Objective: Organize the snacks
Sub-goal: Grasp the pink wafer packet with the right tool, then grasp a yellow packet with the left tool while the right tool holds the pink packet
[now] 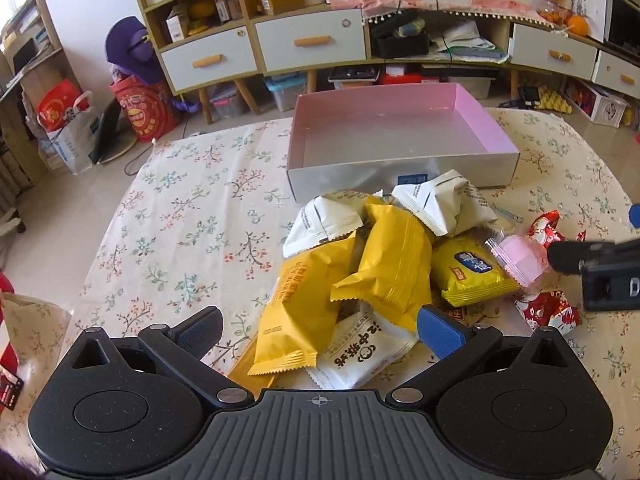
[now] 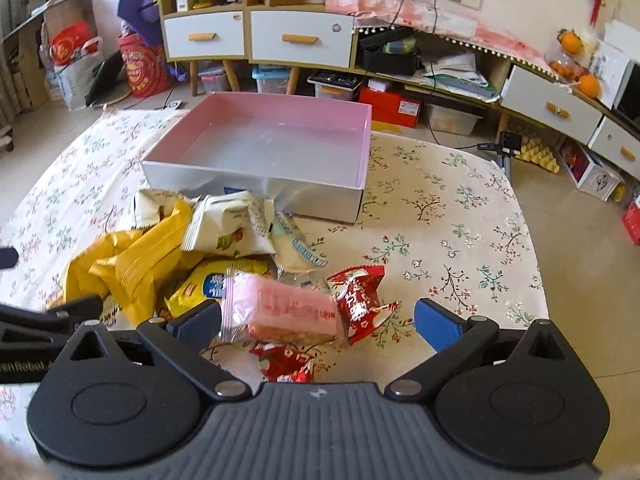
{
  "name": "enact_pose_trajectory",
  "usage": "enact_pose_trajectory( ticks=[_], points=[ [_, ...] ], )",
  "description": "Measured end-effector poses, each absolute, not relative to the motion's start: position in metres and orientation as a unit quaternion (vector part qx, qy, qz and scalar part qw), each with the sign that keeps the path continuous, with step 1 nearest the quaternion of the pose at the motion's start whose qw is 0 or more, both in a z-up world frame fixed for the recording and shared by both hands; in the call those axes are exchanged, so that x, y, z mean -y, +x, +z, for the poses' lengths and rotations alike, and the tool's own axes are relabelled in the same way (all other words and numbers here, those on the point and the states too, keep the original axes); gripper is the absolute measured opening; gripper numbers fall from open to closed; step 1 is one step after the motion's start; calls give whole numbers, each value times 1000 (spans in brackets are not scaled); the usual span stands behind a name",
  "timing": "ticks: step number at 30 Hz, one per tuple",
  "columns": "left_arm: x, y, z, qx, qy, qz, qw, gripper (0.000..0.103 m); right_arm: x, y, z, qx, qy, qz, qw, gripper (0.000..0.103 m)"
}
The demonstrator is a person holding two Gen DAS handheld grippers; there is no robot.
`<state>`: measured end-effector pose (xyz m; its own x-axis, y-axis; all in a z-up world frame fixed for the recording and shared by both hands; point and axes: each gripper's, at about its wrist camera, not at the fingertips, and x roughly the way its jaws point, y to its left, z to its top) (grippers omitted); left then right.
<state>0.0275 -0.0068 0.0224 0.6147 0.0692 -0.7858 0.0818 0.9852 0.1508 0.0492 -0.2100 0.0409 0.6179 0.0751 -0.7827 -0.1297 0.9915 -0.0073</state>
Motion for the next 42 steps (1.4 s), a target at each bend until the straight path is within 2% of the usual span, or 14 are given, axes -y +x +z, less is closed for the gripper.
enact_pose_trajectory(
  ticks=[16, 27, 33, 38, 42],
  points=[
    [26, 51, 25, -400, 159, -52, 901, 103, 238, 73, 36, -433, 19, 57, 899, 102],
    [-7, 72, 16, -415, 71, -162, 893, 101, 263, 89, 15, -467, 146, 147, 860, 93],
    [-15, 83, 19, -409, 29, -196, 891, 83, 267, 89, 12, -502, 194, 131, 832, 86],
    [-5, 87, 18, -400, 30, -225, 888, 62, 266, 90, 10, -515, 214, 115, 822, 83],
    [8, 92, 8, -413, 41, -236, 879, 50, 265, 94, 3, -520, 246, 101, 812, 78]
  ],
)
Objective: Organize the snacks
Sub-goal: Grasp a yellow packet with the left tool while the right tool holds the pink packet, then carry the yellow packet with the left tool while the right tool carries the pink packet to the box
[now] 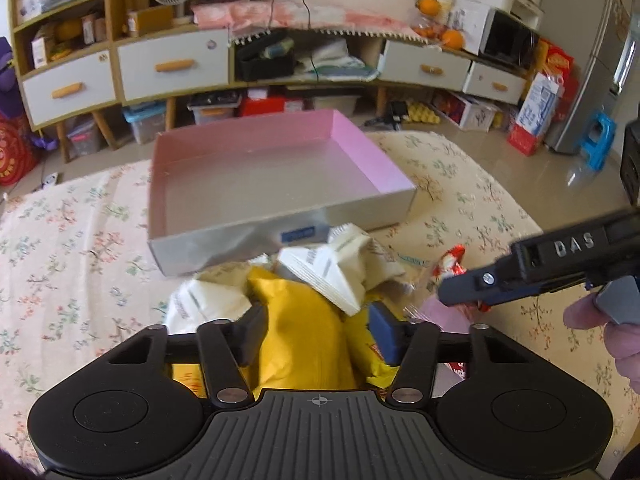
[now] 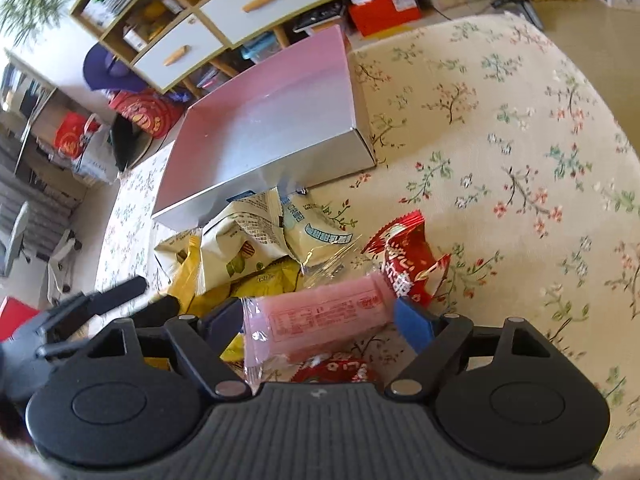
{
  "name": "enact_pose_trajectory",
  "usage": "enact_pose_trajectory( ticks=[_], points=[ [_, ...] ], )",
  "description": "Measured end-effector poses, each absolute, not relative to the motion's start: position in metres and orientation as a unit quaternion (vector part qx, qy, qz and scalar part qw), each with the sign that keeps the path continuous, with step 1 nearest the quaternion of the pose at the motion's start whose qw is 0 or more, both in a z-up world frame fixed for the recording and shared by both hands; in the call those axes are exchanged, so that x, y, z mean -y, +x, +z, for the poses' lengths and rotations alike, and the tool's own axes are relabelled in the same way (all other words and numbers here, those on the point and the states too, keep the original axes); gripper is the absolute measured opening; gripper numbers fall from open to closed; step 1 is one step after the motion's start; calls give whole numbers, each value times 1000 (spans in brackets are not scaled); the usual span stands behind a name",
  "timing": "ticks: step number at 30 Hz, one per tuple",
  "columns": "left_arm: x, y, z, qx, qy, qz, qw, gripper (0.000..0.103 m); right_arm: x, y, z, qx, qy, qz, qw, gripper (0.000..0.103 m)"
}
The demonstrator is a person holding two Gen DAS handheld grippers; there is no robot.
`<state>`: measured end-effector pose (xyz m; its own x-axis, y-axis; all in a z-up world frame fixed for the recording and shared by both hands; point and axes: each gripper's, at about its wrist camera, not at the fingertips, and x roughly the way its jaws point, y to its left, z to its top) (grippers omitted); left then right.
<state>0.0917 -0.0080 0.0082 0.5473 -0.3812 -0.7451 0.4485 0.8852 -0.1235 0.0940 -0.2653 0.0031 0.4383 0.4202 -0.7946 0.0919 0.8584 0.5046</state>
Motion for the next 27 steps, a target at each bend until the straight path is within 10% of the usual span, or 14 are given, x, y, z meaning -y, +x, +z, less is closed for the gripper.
enact_pose_trajectory(
  ticks=[27],
  points=[
    [22, 87, -12, -450, 94, -171, 872, 38, 268, 89, -4, -545, 253, 65, 797, 80]
  ],
)
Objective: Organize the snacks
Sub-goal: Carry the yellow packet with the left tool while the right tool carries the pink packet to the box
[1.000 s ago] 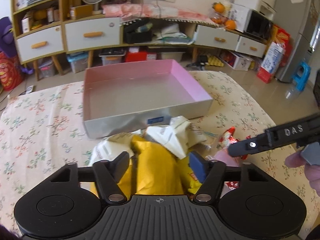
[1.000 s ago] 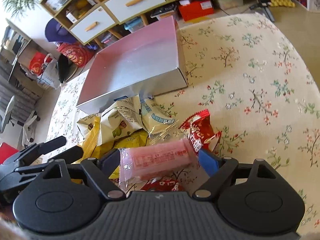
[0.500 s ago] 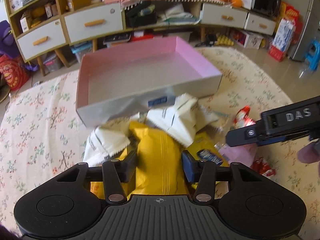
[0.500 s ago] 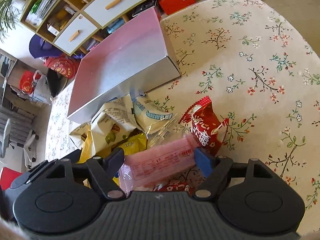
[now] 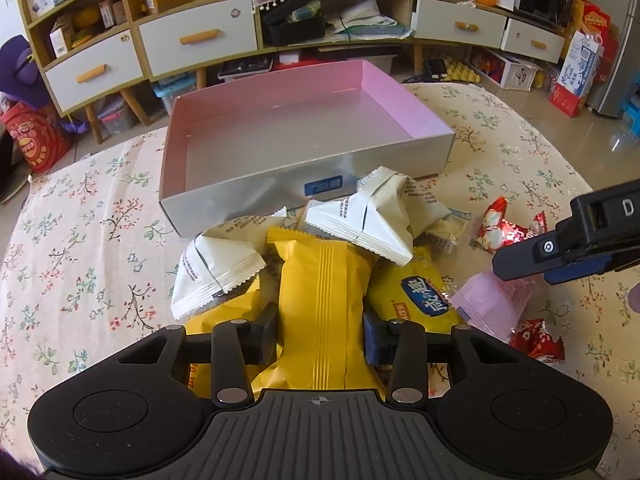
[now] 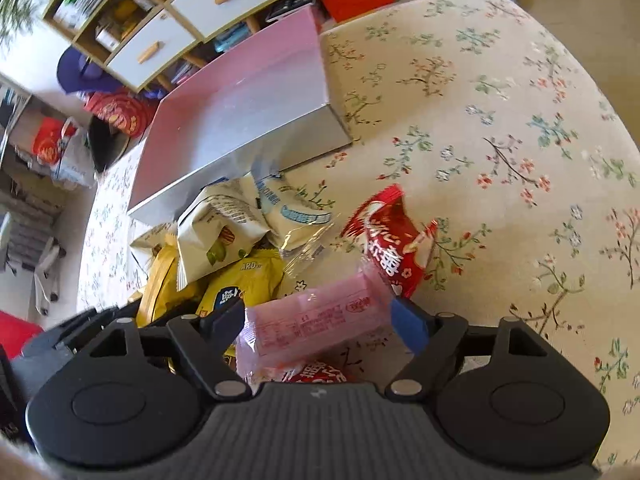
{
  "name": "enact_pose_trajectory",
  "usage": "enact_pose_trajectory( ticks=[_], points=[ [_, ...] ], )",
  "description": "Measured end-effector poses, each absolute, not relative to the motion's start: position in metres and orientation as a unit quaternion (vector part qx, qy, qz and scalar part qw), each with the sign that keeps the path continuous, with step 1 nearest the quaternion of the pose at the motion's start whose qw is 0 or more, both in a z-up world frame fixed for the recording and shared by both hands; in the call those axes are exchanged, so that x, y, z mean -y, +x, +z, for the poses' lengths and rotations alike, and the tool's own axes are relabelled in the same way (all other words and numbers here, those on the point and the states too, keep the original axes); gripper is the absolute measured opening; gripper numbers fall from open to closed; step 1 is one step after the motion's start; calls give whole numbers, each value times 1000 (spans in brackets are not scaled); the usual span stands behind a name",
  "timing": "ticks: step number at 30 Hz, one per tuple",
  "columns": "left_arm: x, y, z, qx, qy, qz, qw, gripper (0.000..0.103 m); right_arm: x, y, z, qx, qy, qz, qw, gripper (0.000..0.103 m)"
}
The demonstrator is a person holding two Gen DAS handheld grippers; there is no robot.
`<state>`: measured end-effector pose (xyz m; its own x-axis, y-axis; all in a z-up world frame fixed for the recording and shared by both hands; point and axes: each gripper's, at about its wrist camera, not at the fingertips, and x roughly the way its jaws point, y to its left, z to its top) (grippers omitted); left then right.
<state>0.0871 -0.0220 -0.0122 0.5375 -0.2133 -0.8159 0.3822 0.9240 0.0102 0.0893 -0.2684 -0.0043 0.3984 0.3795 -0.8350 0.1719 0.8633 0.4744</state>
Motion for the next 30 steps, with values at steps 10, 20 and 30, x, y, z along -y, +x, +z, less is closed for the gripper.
enact_pose_trajectory(
  ticks=[10, 20, 30],
  points=[
    [29, 83, -14, -446, 109, -179, 870, 38, 272, 76, -15, -561, 321, 65, 760, 81],
    [24, 77, -15, -446, 111, -183, 869, 38, 248, 101, -23, -560, 296, 20, 773, 73],
    [20, 74, -10, -439, 108, -178, 874, 37, 234, 100, -16, -539, 217, 28, 813, 37]
  ],
)
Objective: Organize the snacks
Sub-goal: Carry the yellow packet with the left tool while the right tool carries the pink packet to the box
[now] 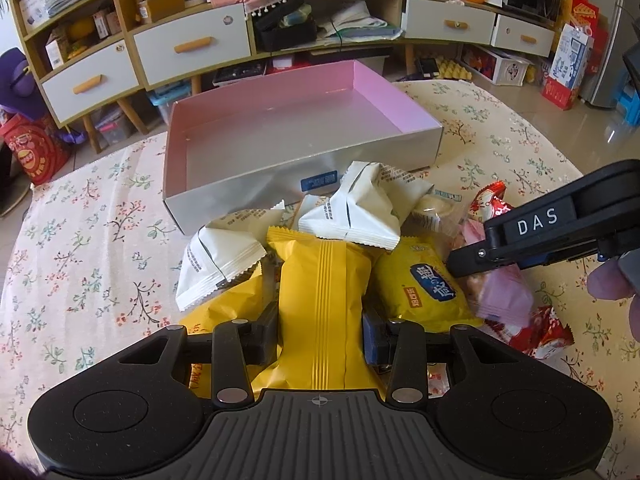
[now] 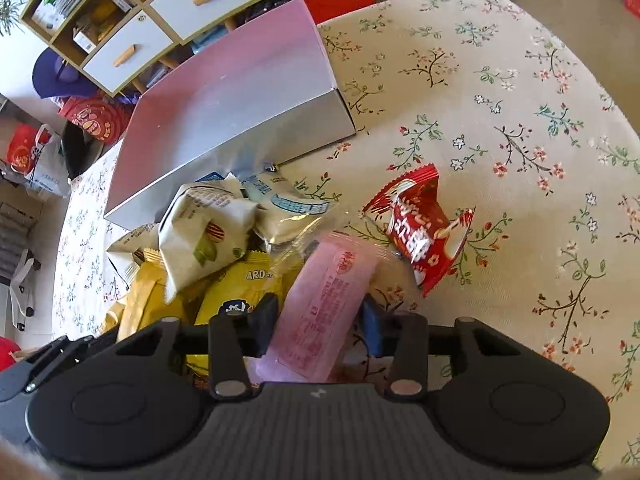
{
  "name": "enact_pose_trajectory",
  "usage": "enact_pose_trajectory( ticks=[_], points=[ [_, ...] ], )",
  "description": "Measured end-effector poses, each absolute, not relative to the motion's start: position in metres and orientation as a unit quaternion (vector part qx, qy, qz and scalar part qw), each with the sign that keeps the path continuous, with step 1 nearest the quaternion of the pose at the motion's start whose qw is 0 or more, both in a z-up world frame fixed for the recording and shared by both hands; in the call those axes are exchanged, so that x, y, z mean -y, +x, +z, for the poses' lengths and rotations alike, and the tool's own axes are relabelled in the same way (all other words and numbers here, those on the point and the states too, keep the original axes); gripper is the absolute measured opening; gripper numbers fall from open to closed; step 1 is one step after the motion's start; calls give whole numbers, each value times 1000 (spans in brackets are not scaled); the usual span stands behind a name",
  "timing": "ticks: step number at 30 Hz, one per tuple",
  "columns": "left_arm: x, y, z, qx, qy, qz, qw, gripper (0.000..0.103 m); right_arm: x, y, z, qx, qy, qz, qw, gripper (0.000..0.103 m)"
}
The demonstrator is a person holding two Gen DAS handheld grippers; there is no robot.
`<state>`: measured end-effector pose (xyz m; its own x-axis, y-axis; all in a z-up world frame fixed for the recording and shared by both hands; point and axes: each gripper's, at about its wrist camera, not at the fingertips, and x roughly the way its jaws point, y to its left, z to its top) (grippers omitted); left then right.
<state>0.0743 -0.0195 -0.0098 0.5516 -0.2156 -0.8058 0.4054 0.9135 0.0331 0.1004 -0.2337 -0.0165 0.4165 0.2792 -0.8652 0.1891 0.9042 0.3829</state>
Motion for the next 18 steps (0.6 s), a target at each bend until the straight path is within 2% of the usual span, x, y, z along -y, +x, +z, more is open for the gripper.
enact_pose_trajectory(
  ticks=[4, 18],
  points=[
    [18, 73, -7, -434, 106, -176, 877, 37, 238, 95, -13, -529, 201, 25, 824, 30],
    [13, 65, 7, -415, 91, -183, 887, 37, 241, 89, 4, -495, 192, 39, 847, 29]
  ],
)
